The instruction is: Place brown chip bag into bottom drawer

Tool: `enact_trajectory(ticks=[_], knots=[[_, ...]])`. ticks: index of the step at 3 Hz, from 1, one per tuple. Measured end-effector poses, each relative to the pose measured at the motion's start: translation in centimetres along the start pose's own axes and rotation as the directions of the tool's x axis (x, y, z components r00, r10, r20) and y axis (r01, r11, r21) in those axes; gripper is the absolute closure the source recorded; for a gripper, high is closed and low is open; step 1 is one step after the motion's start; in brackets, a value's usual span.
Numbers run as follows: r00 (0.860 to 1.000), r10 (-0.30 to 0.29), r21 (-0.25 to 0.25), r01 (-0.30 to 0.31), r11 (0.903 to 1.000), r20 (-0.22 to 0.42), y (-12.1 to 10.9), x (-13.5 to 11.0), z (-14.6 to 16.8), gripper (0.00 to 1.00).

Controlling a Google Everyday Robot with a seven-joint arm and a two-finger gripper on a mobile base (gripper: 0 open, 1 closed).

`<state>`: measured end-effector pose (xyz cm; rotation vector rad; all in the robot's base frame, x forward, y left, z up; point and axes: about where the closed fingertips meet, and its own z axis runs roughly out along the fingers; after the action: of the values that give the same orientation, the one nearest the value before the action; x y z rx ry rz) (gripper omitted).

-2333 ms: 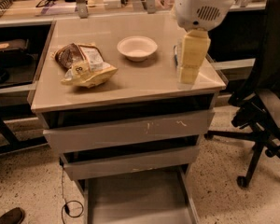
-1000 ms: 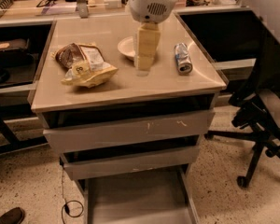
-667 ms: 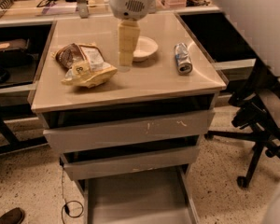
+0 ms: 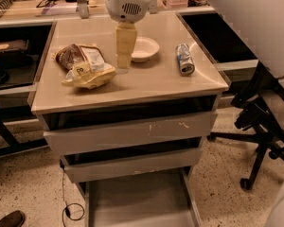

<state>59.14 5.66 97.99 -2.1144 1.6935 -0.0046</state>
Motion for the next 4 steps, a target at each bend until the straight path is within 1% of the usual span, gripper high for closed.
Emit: enact_trajectory(ticks=[1, 2, 3, 4], knots=[[0.999, -0.036, -0.032, 0.036, 0.9988, 0.010, -1.0, -2.9, 3.1, 0.00], [0.995, -0.072, -0.100, 0.078, 0.9920, 0.063, -3.7, -7.1, 8.7, 0.00], [0.994, -0.076, -0.098, 0.084, 0.9917, 0.074, -3.8, -7.2, 9.3, 0.00], [0.993, -0.053, -0.113, 0.065, 0.9914, 0.102, -4.6, -6.4, 11.8, 0.00]])
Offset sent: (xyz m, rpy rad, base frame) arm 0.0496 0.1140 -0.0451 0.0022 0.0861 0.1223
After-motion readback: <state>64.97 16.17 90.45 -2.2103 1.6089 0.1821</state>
